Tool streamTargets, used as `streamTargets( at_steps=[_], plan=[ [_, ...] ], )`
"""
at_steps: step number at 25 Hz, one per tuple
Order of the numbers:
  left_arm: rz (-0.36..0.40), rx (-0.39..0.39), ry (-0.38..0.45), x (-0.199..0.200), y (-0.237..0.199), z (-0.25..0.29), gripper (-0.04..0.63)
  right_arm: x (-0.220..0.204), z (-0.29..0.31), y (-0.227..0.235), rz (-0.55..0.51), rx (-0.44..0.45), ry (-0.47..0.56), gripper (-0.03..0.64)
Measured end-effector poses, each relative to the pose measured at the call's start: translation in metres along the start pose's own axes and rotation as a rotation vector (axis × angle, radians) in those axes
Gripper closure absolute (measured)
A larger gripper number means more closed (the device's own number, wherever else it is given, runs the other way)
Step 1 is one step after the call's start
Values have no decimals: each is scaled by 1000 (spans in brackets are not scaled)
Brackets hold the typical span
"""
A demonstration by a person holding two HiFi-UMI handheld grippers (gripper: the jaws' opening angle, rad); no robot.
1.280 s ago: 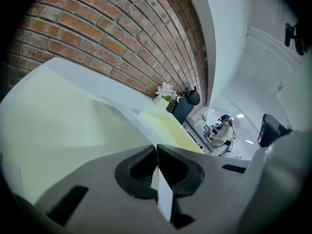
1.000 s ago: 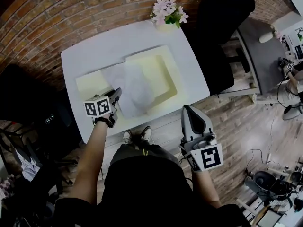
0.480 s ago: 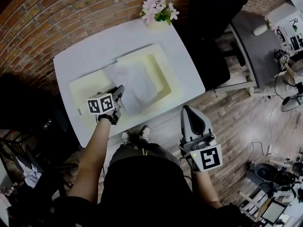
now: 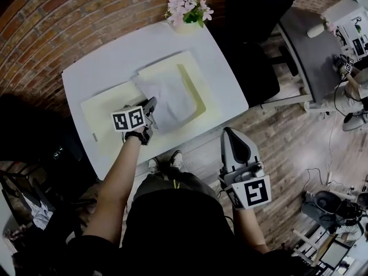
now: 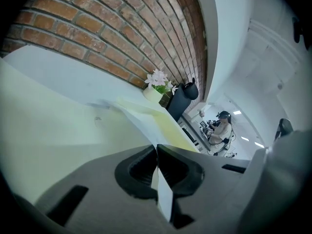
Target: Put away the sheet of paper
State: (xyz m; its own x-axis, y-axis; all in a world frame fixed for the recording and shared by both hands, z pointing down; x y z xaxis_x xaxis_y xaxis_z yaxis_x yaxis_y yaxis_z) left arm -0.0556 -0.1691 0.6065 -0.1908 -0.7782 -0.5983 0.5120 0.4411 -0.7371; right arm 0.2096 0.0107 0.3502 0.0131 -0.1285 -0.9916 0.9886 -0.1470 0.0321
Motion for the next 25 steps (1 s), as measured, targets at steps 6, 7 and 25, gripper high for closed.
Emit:
streamTargets(
  at_steps=[6, 7, 25],
  plan=[
    [-17, -6, -15, -2, 1, 22, 570, -1, 0, 1, 1, -21, -28, 604],
    [-21, -9, -16, -2, 2, 25, 569, 0, 0, 2, 0, -22, -29, 604],
    [-16, -20, -36, -2, 12, 60, 569, -4, -17, 22, 2, -46, -22, 604]
  ],
)
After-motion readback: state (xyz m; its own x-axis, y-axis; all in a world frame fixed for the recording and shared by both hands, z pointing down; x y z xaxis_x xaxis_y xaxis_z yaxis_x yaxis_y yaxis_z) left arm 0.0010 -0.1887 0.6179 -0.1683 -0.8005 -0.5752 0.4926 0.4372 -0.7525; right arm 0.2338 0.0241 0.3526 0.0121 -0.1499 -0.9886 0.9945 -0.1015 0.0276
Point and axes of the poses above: the fingertips, and each gripper's own axes: z forward along the fingers, y to its right, x out of its top, the point moved 9 cm from there along -z, backward along the fingers, and after that the axes turned 13 degrees about -x, right-handed, at the moved point
